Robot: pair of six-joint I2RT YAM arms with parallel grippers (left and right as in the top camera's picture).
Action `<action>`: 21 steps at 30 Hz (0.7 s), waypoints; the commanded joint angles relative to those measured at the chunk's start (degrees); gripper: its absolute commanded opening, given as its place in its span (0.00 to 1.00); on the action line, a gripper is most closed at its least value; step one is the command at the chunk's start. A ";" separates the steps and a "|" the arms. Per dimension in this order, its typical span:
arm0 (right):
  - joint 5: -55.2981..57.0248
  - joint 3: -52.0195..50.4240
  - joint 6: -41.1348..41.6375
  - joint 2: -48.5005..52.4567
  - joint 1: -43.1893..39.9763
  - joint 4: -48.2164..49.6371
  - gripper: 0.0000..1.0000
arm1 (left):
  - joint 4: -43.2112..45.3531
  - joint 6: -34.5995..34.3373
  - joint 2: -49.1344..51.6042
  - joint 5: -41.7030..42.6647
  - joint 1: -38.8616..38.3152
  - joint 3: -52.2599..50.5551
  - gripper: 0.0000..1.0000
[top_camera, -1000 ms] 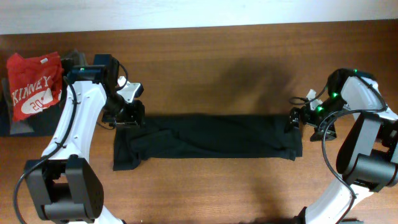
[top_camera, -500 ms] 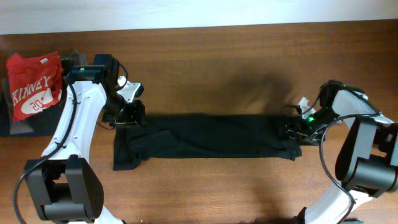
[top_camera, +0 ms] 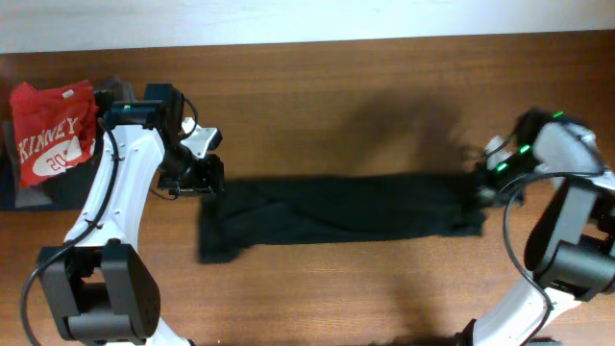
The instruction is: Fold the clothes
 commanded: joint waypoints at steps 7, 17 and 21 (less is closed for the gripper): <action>4.44 14.73 2.12 -0.33 16.41 -9.20 0.04 | 0.09 0.50 -0.33 0.81 -0.11 0.44 0.50; 9.18 12.79 7.98 6.75 42.36 -4.00 0.06 | -0.13 0.50 -0.33 0.83 -0.11 0.42 0.50; 9.05 12.83 7.65 8.50 47.39 -2.71 0.41 | -0.11 0.50 -0.33 0.83 -0.11 0.44 0.50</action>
